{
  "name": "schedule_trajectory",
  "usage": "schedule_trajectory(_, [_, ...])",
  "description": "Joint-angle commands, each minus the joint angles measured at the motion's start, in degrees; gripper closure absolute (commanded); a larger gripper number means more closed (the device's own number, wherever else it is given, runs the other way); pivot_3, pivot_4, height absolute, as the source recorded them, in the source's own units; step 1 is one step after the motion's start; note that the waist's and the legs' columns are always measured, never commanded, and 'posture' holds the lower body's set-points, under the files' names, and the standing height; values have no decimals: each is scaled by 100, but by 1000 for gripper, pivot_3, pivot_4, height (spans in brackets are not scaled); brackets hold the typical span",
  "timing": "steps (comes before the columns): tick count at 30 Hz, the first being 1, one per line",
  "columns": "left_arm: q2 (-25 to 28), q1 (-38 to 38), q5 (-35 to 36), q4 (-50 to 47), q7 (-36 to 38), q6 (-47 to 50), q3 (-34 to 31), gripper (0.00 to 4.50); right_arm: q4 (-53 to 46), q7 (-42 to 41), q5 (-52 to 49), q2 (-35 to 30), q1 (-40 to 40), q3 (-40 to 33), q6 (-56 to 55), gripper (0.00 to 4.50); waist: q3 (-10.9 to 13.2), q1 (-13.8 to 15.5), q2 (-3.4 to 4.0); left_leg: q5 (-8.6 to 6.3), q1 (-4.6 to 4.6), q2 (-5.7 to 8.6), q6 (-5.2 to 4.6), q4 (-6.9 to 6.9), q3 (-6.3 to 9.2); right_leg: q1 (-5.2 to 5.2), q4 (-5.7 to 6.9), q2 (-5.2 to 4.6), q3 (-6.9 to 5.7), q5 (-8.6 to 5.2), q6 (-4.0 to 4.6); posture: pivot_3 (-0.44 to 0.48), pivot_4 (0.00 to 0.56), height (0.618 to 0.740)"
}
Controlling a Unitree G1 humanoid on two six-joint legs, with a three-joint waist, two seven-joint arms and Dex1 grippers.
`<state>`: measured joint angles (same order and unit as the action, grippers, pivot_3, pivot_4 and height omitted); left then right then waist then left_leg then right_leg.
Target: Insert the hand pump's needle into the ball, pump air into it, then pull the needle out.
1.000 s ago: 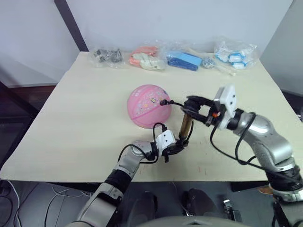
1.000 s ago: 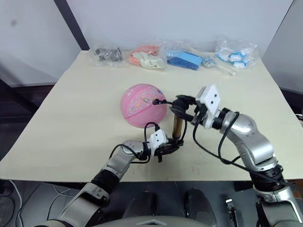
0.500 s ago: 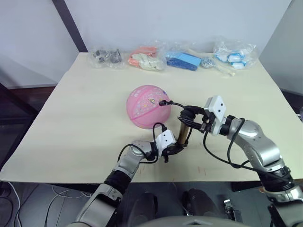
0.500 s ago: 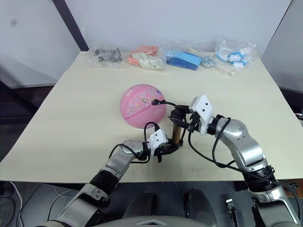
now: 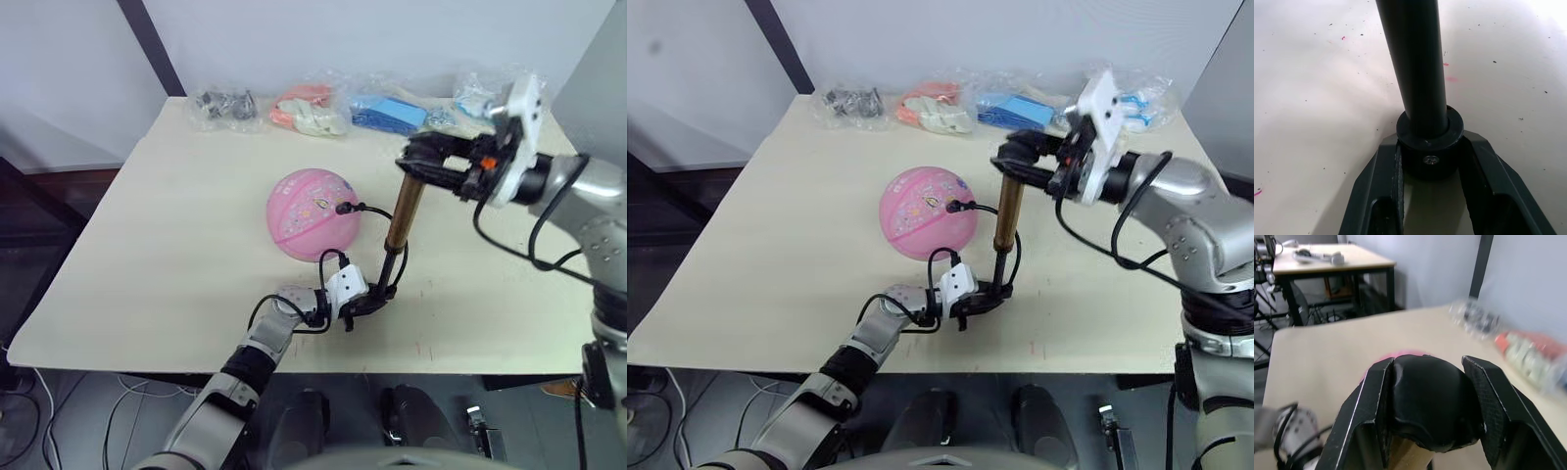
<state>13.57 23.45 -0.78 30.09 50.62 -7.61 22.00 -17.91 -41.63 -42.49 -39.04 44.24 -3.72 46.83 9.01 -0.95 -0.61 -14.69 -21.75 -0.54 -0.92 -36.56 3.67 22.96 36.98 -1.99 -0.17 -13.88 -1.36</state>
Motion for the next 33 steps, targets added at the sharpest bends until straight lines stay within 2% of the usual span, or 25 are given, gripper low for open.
schedule_trajectory(1, [154, -288, -351, 558, 30, 101, 196, 3432, -163, 340, 6, -120, 413, -692, -261, 2848, 4, 3, 2, 0, -3, -1, 0, 0, -2, 2, 0, 0, 1, 0, 0, 0, 150, 740])
schedule_trajectory(4, [170, -301, -335, 441, 50, 156, 198, 3432, -318, 264, 338, -157, -66, -315, -456, 2848, 4, 7, 2, 0, -9, 0, 0, 0, -5, 6, 1, -1, 4, 1, 1, 0, 150, 740])
schedule_trajectory(10, [211, -329, -306, 166, 80, 327, 186, 3432, -230, 322, 1048, 326, -1569, 540, -1155, 2848, -35, 3, -37, 0, 2, 0, 0, 2, -7, -3, 0, 1, 7, 0, 0, 0, 150, 740])
schedule_trajectory(14, [255, -355, -301, 106, 83, 370, 180, 3432, 145, 254, 1587, 663, -2410, 1327, -1713, 2848, -77, -37, -72, -1, 63, -14, -1, 6, -11, -53, 0, 13, 9, -17, -21, 0, 150, 740])
schedule_trajectory(18, [276, -383, -310, 128, 66, 343, 165, 3433, 817, 169, 2219, 1016, -3023, 2051, -2289, 2848, -103, -96, -74, -2, 128, -31, 0, 18, -6, -109, -1, 17, 2, -38, 9, 0, 150, 740])
schedule_trajectory(23, [309, -377, -302, 164, 59, 305, 131, 3433, 1513, 58, 2777, 1254, -3351, 2486, -2821, 2848, -174, -115, -89, -3, 176, -36, 1, 58, -11, -142, -11, 21, 2, -41, 10, 0, 150, 740])
schedule_trajectory(33, [283, -386, -226, 40, 20, 281, 65, 3433, 1402, -140, 2742, 1219, -3007, 2175, -2862, 2848, -195, -122, -84, -3, 193, -51, 2, 79, -9, -146, -13, 25, 4, -56, 36, 0, 150, 740])
